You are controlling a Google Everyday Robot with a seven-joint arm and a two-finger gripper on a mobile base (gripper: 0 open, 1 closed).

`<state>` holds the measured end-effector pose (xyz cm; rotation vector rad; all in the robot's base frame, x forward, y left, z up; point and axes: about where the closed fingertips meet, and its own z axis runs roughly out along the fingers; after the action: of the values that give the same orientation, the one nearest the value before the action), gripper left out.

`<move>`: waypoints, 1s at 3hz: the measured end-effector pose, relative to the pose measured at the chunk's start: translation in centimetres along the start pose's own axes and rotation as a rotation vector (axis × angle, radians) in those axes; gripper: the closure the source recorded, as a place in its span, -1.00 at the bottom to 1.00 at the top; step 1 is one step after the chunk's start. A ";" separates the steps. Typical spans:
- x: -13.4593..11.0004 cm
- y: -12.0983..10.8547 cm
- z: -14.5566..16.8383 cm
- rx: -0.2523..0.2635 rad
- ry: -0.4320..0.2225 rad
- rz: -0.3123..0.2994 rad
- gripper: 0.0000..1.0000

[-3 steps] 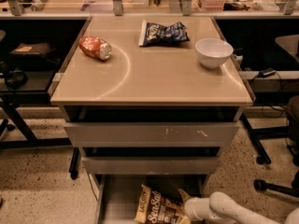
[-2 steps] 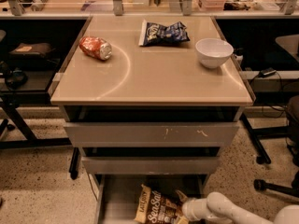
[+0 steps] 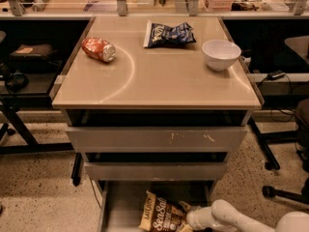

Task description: Pick brown chip bag from bottom drawer and place on counter

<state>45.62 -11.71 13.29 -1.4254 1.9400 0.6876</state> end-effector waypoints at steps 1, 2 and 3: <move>0.0 0.0 0.0 0.000 0.000 0.000 -0.15; 0.0 0.0 0.0 0.000 0.000 0.000 0.33; 0.0 0.0 0.0 0.000 0.000 0.000 0.76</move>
Offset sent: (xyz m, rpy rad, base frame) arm 0.0000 0.0000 0.0000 0.0000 0.0000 0.0000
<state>45.62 -11.71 13.29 -1.4254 1.9399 0.6877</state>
